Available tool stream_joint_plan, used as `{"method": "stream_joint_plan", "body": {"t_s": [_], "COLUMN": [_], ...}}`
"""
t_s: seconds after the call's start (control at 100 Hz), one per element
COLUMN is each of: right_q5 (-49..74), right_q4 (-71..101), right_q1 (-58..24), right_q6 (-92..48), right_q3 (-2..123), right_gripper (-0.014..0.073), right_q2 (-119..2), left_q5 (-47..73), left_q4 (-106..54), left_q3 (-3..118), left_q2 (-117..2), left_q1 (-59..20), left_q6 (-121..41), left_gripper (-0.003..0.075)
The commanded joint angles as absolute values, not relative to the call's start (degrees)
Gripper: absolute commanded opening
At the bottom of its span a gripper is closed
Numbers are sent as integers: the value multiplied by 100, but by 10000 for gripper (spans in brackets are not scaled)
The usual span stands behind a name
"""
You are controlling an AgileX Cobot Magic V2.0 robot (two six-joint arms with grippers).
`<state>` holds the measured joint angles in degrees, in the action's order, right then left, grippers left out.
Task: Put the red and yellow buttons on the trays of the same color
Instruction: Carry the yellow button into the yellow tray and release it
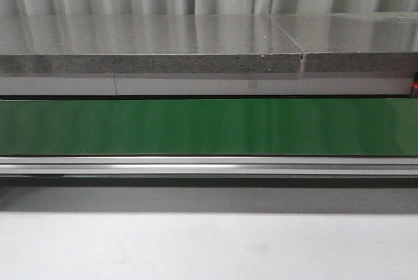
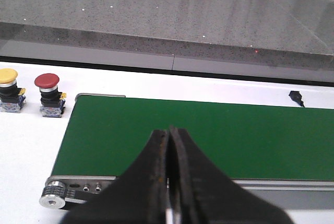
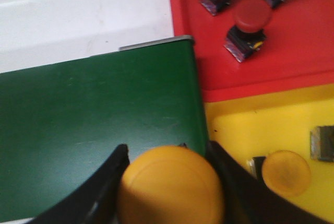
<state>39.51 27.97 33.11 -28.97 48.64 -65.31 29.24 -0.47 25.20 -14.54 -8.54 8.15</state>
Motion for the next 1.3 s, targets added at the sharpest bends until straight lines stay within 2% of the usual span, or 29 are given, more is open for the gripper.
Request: {"method": "stream_joint_plan", "body": {"t_s": [0.0, 0.45, 0.84, 1.29], "right_q5": [3927, 3946, 2543, 1929], "right_q4": [2872, 680, 693, 709], "right_q1": [3548, 3808, 3808, 3808], "right_q6": [-2676, -715, -488, -448], "right_q3": [5056, 4745, 3307, 3264], "right_gripper": [192, 192, 192, 192], "right_q2": [-6381, -6381, -6381, -7092], "left_q5": [2525, 2525, 2525, 2525], "left_q4": [-45, -45, -45, -45], "left_q3": [2681, 2681, 2681, 2681], "left_q2": [-1502, -1502, -1502, -1502], "left_q1": [-887, -887, -887, -887], "left_q6": [814, 814, 814, 814], "left_gripper": [-19, -19, -19, -19]}}
